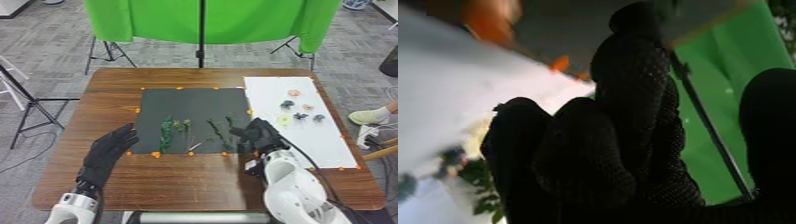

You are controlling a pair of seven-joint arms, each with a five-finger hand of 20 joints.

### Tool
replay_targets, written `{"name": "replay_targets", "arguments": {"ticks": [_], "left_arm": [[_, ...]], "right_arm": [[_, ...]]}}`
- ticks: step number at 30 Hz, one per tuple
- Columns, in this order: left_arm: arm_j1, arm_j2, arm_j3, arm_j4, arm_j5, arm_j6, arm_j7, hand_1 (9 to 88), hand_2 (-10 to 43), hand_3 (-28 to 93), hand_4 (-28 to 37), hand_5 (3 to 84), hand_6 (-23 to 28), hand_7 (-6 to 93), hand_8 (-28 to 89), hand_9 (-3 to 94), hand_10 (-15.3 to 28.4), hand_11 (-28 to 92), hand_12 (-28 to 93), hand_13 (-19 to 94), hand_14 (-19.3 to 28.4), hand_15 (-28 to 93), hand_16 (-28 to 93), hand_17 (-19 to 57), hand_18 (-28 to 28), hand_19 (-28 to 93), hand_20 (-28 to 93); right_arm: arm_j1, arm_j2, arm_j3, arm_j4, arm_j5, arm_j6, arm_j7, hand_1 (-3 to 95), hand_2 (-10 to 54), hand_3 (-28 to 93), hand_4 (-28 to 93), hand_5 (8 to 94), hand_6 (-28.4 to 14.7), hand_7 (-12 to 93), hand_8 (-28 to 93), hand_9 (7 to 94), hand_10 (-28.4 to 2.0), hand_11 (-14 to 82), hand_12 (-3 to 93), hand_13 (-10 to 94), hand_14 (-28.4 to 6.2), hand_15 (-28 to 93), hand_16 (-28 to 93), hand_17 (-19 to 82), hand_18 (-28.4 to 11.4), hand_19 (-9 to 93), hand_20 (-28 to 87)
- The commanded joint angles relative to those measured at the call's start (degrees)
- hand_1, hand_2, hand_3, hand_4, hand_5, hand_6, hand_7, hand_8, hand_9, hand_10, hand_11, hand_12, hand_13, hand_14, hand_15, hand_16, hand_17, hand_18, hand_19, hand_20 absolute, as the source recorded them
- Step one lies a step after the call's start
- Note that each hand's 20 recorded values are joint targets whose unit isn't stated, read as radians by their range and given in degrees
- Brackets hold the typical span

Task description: Arrange flowers

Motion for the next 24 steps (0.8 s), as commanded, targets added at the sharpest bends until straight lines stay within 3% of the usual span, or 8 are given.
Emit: {"name": "replay_targets", "arguments": {"ticks": [1, 12, 16, 20, 24], "left_arm": [[-0.23, 0.74, 0.03, 0.89, -0.10, -1.02, 0.10, 22.3, -0.6, 65, -24.5, 42.6, 8.3, 3.8, -4, 38.0, 13.5, 14, 12, 27, 18.7, 24, 0, -0.4, 15.0, 16, 19], [0.36, -0.10, 0.22, 0.74, -0.11, -0.61, 0.48, 22.3, -0.2, 65, -24.6, 42.7, 8.4, 3.9, -4, 38.1, 13.5, 14, 12, 27, 18.6, 24, 0, -0.4, 14.9, 16, 19], [0.44, -0.02, 0.18, 0.66, -0.12, -0.48, 0.55, 22.4, -0.1, 65, -24.6, 42.7, 8.5, 3.9, -4, 38.1, 13.5, 14, 12, 27, 18.6, 24, 0, -0.4, 14.9, 16, 19], [0.57, 0.20, 0.03, 0.57, -0.21, 0.02, 0.37, 22.4, -0.1, 65, -24.6, 42.8, 8.4, 3.9, -4, 38.1, 13.5, 14, 12, 27, 18.6, 24, 0, -0.4, 14.9, 16, 19], [0.19, 0.28, 0.24, 0.62, -0.09, -0.15, 0.28, 22.5, -0.1, 65, -24.5, 42.8, 8.4, 4.0, -4, 38.1, 13.5, 14, 12, 27, 18.5, 24, 0, -0.5, 14.9, 16, 19]], "right_arm": [[-1.07, -0.44, -2.89, 0.33, 1.45, -0.70, -1.17, 17.7, 2.0, 63, -15, 83.2, -4.0, 19, -8, 93.7, -12.3, 43.6, 24.6, 94, -4.1, 66, 29, 72, -12.3, 93, 64], [-2.20, 0.37, 0.00, -2.49, 1.41, -1.00, -1.16, 17.7, 2.2, 63, -14, 83.1, -4.0, 18, -8, 93.7, -12.5, 43.0, 24.7, 94, -4.2, 66, 30, 72, -12.5, 93, 64], [-1.03, 3.01, 4.55, -3.23, -1.16, 4.53, 0.14, 20.0, 0.4, 64, -13, 81.7, -3.7, 18, -8, 92.4, -12.9, 40.6, 25.2, 94, -3.9, 63, 32, 70, -12.7, 93, 63], [4.13, 7.56, 6.21, 0.15, -7.08, 7.41, 2.28, 27.9, -3.8, 67, -12, 75.3, -2.5, 19, -8, 84.6, -14.4, 31.8, 26.3, 90, -4.9, 62, 35, 67, -12.7, 93, 63], [9.08, 11.12, 6.50, 4.68, -8.96, 1.84, 4.61, 32.8, -6.8, 69, -12, 68.4, -1.3, 17, -8, 75.9, -16.0, 26.2, 26.9, 85, -5.7, 65, 36, 64, -13.0, 93, 64]]}}
